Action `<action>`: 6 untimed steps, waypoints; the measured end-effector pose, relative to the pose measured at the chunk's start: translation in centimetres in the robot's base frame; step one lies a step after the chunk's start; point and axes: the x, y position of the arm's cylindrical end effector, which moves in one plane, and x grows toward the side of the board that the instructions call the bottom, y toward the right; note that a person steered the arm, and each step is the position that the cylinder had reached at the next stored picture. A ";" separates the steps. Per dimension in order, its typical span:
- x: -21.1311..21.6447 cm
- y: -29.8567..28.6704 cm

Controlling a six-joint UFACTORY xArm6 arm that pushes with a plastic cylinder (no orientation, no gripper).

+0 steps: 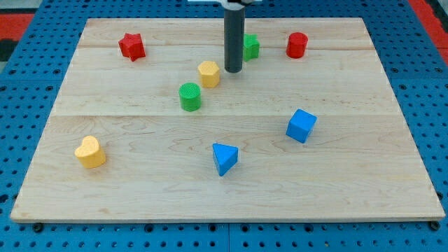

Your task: Move the yellow hexagon to the center

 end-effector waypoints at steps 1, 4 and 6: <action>-3.0 -5.9; -0.3 -5.4; 5.4 -0.6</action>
